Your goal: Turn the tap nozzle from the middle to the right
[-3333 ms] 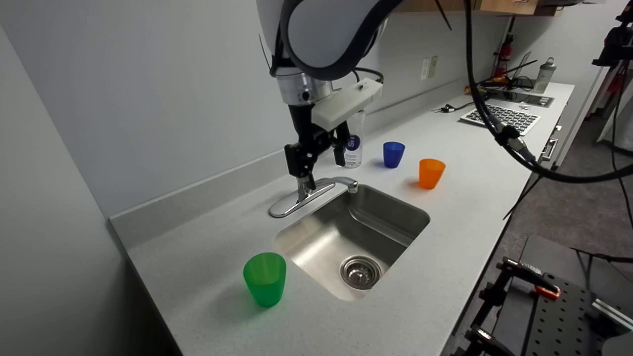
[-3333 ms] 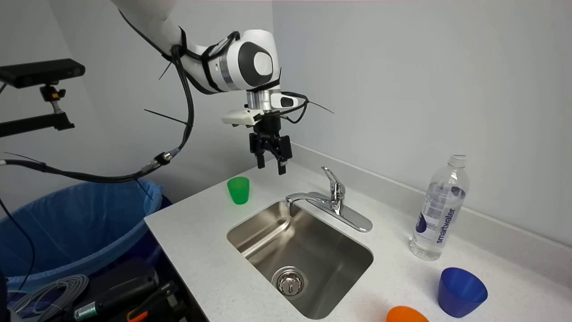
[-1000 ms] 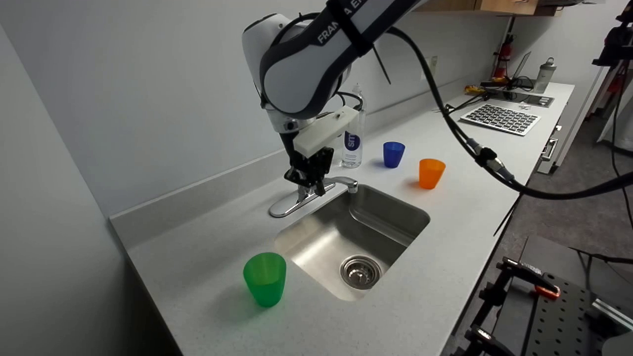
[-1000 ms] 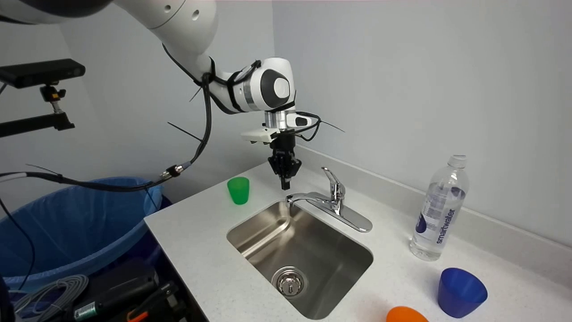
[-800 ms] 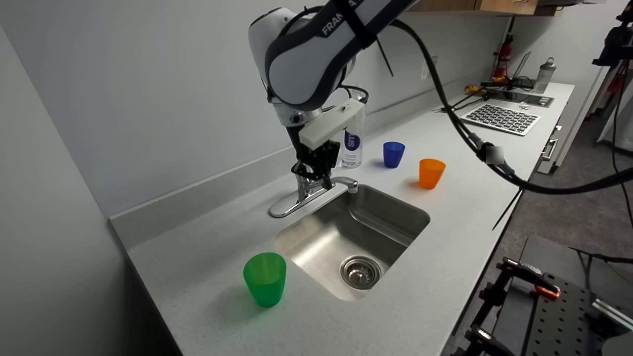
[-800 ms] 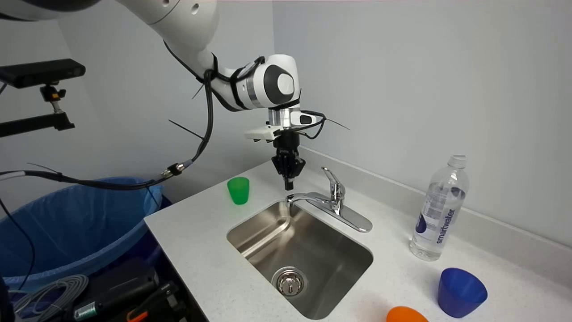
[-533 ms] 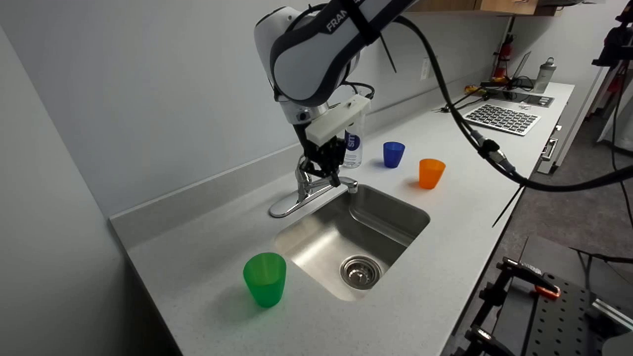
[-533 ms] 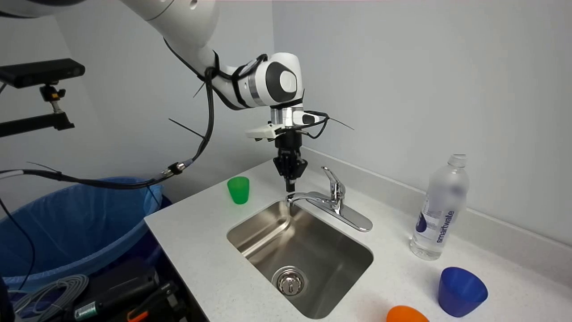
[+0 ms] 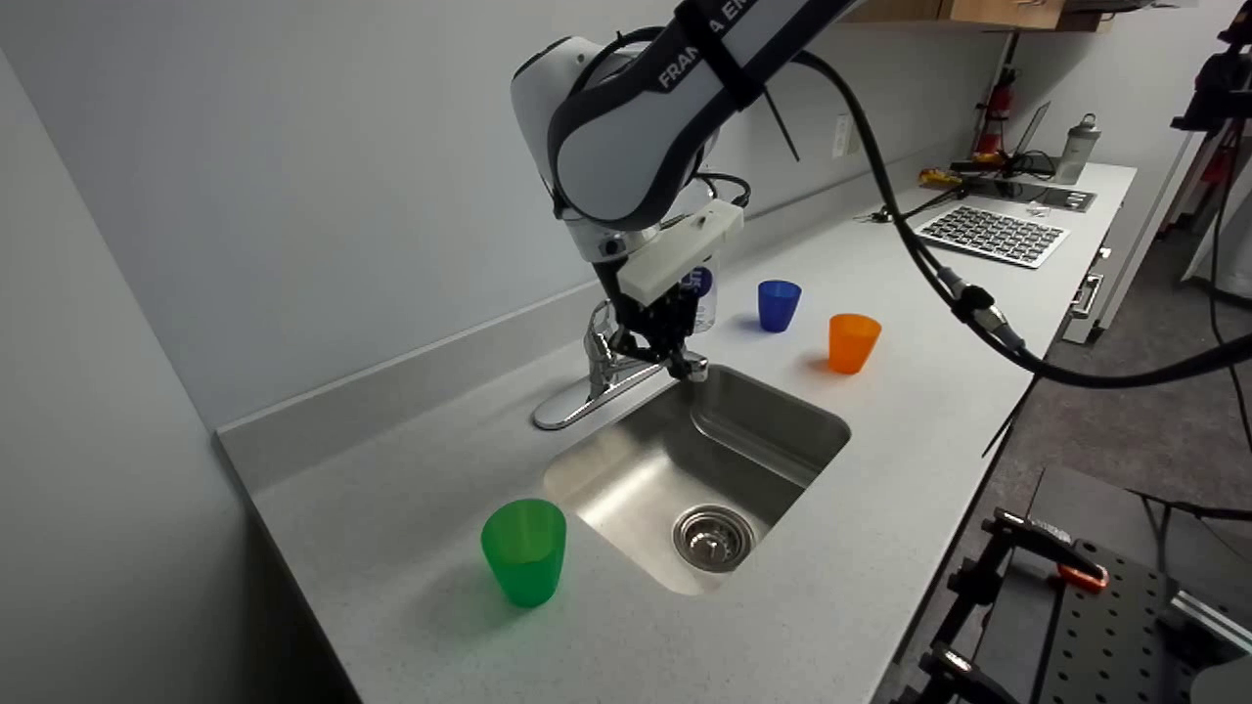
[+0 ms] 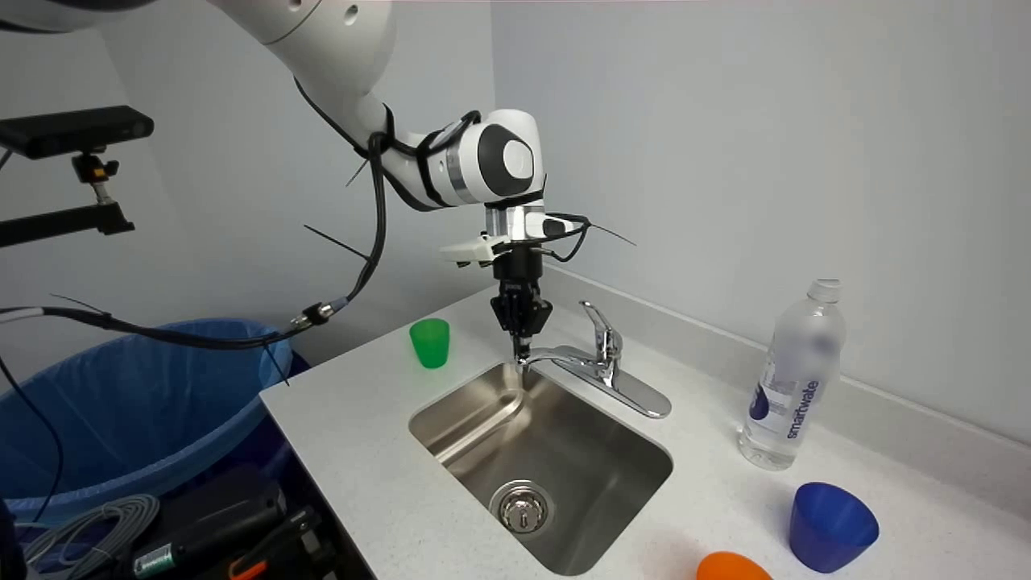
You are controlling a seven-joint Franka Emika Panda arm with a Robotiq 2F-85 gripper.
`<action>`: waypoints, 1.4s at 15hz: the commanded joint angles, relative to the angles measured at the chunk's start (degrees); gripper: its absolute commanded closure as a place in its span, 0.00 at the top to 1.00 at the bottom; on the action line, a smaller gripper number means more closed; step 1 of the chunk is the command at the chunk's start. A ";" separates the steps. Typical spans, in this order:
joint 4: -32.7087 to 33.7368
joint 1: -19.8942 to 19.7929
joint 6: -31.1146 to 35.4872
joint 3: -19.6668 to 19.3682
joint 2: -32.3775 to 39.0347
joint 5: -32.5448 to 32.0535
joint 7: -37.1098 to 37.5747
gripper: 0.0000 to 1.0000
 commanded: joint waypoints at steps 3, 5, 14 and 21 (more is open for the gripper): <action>-2.08 -1.07 -0.84 -0.96 -2.42 -1.99 2.90 0.00; -2.43 -1.42 -0.98 -1.49 -2.31 -1.88 3.58 0.00; -2.97 -3.95 -0.29 -4.30 -2.35 -1.43 7.69 0.00; -3.16 -5.96 0.40 -6.47 -2.50 -1.72 12.10 0.00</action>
